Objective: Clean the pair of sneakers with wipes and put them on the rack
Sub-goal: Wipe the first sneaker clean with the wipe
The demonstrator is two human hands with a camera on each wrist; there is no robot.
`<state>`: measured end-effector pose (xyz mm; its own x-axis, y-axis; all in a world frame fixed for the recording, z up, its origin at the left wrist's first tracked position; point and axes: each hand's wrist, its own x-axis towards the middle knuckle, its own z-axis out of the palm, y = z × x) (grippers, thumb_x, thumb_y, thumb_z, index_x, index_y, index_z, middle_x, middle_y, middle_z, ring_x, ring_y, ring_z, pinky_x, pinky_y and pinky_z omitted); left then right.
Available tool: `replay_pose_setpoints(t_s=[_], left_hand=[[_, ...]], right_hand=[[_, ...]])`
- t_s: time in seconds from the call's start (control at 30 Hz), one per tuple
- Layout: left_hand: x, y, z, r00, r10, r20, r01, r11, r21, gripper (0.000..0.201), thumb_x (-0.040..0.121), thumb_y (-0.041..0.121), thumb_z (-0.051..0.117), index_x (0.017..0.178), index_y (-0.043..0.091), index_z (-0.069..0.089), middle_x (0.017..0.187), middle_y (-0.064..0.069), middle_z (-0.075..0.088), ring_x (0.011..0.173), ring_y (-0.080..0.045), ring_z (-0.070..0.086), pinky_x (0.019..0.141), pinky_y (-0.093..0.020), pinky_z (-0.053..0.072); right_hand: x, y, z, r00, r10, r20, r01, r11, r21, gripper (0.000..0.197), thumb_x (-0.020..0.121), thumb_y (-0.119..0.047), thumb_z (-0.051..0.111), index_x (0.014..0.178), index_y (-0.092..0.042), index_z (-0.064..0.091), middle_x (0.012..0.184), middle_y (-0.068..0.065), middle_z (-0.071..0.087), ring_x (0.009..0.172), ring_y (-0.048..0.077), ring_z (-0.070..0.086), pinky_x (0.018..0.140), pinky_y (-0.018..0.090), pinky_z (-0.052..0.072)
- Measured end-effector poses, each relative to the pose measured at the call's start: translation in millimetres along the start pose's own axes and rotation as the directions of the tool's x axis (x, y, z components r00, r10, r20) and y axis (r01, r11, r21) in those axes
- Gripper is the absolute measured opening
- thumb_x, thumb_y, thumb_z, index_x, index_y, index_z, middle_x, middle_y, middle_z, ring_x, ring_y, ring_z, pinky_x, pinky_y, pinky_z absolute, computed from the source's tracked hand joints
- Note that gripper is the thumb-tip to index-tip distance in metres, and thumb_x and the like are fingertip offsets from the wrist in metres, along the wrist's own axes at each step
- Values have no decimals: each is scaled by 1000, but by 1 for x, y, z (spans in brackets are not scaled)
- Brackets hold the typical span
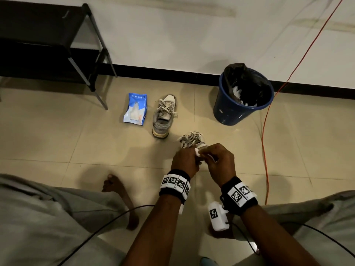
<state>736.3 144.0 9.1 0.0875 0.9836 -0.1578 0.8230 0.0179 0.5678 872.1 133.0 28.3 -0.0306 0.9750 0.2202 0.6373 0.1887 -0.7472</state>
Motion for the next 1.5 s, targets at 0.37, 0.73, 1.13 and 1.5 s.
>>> replay_pose_setpoints(t_s=[0.37, 0.73, 1.13, 1.5], left_hand=[[18, 2, 5, 1000, 15, -1, -15, 999, -32, 42, 75, 32, 81, 114, 24, 68, 103, -8, 73, 98, -30, 68, 82, -35, 54], [30, -26, 3, 991, 118, -60, -130, 950, -285, 65, 65, 21, 88, 127, 26, 66, 113, -5, 73, 105, -22, 68, 93, -33, 54], [29, -48, 20, 999, 50, -8, -50, 952, -303, 66, 68, 15, 87, 129, 26, 65, 116, -6, 72, 108, -22, 66, 95, -29, 51], [40, -62, 19, 999, -35, 4, 35, 947, -319, 56, 74, 25, 84, 126, 24, 62, 111, -7, 72, 103, -25, 67, 89, -35, 54]], right_hand=[[7, 24, -10, 982, 69, -178, -81, 995, -60, 12, 76, -5, 75, 84, -15, 77, 80, 2, 68, 73, 14, 62, 69, 19, 45], [25, 47, -6, 905, 404, -134, -368, 901, 230, 26, 79, -3, 73, 75, -28, 72, 73, 6, 71, 57, 26, 63, 49, 30, 52], [22, 38, 27, 949, 291, -120, -287, 957, 50, 16, 78, -4, 73, 88, -16, 77, 88, 2, 71, 83, 14, 65, 71, 10, 43], [31, 11, 44, 973, 210, -100, -205, 977, 56, 18, 79, -4, 72, 91, -16, 77, 88, 0, 68, 82, 8, 61, 75, 15, 46]])
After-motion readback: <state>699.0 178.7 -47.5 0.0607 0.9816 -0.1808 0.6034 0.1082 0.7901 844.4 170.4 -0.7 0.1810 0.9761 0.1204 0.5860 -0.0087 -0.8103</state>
